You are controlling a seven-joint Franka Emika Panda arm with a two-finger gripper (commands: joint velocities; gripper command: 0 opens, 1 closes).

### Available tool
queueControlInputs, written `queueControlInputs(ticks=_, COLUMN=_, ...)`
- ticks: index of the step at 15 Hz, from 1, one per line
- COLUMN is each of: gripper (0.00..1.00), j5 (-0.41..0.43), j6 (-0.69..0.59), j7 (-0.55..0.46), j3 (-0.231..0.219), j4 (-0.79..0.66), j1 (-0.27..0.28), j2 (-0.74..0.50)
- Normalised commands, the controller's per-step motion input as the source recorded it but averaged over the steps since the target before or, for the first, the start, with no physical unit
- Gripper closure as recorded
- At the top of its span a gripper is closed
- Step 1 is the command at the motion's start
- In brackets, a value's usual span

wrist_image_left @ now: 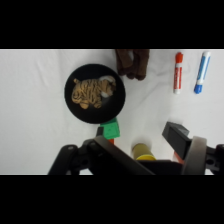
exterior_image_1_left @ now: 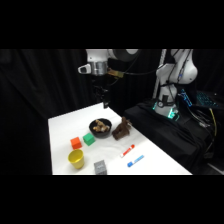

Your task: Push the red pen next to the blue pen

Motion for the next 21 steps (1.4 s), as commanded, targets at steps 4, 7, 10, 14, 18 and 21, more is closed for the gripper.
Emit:
queueControlInputs(ticks=4, gripper=0.0, j5=0.018, j6=0.07, j7=0.02, j3=0.023, j4=-0.02, j1=-0.012, j2=0.04)
queueControlInputs(ticks=7, gripper=0.0, j5=0.069, j6=0.2, j7=0.0, j3=0.039, j4=-0.11, j1=0.002, j2=0.02)
queueControlInputs(ticks=10, gripper=0.0, j5=0.115, j6=0.29, j7=0.0, j3=0.065, j4=-0.18, j1=0.03, j2=0.02)
queueControlInputs(ticks=14, gripper=0.0, j5=0.133, j6=0.32, j7=-0.01, j3=0.073, j4=-0.18, j1=0.043, j2=0.07)
queueControlInputs(ticks=18, gripper=0.0, j5=0.16, j6=0.29, j7=-0.03, j3=0.072, j4=-0.12, j1=0.045, j2=0.11)
queueControlInputs(ticks=21, gripper=0.0, j5=0.182, j6=0.36, j7=-0.11, j3=0.082, j4=-0.08, j1=0.04, j2=0.17)
